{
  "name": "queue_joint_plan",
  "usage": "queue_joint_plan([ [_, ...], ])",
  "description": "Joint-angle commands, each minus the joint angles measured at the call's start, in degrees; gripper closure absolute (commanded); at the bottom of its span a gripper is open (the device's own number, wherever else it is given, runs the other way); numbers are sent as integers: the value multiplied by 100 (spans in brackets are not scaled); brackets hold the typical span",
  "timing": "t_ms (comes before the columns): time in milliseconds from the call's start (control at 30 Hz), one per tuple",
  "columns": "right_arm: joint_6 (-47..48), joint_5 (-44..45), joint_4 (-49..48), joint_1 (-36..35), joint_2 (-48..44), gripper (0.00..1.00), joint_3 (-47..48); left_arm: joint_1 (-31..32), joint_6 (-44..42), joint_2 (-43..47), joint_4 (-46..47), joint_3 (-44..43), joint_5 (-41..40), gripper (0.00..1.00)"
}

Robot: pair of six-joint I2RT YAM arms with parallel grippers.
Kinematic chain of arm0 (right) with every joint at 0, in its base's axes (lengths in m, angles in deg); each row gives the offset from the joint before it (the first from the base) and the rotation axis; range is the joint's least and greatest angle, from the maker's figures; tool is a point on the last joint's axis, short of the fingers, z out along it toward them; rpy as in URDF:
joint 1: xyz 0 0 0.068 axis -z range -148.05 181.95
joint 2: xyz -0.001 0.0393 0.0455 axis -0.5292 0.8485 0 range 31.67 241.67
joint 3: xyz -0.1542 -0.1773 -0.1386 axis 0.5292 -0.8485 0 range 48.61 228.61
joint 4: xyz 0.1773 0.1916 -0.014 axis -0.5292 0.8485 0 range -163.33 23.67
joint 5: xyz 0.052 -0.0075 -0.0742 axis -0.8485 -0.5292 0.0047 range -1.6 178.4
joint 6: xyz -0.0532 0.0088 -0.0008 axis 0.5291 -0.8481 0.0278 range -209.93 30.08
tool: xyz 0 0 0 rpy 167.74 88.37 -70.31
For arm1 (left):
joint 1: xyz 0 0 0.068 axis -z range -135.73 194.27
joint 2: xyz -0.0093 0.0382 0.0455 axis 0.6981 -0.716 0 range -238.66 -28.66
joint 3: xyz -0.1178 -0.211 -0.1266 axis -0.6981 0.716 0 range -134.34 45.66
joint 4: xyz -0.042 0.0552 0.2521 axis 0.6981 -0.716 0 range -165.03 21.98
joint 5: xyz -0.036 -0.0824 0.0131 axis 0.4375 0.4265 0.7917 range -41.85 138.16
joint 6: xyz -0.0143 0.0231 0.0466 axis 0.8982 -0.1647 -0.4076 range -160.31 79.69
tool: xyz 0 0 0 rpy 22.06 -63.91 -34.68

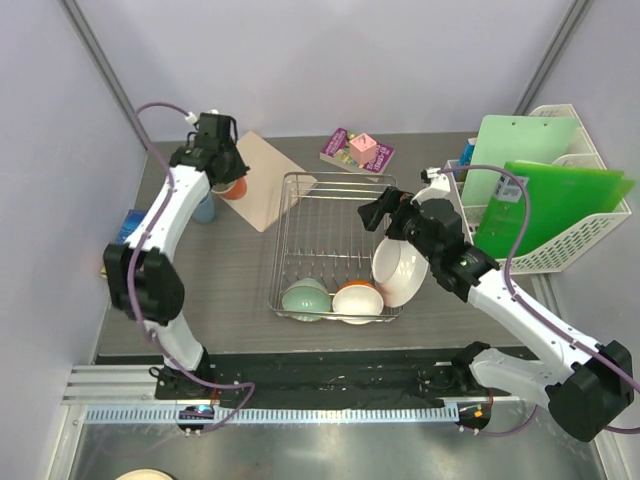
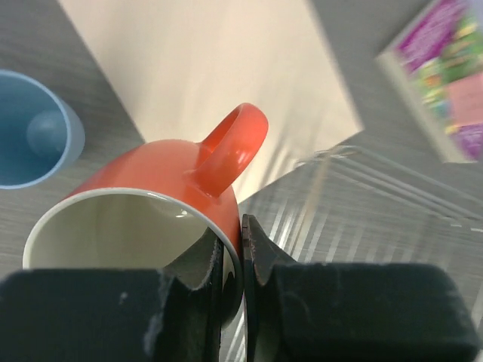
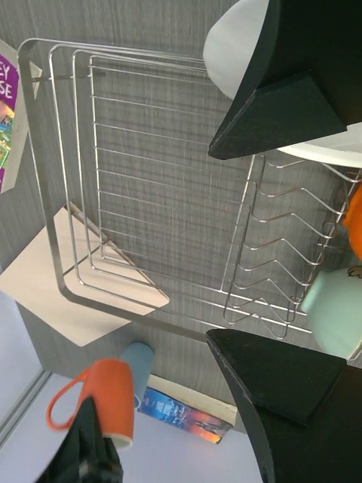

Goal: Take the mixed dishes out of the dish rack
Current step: Place the cup at the center of the board.

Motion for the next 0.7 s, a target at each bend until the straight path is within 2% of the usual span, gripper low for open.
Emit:
queue_joint_plan([
  [0, -43, 164, -182, -9, -154, 0, -75, 34, -262, -673, -254, -797, -385, 100],
  [433, -175, 58, -411, -18, 74, 0, -303, 16, -482, -2292, -676, -2062, -781, 100],
  [667, -219, 85, -490, -18, 136, 0, -400, -98, -438, -3030, -930, -2687, -676, 100],
])
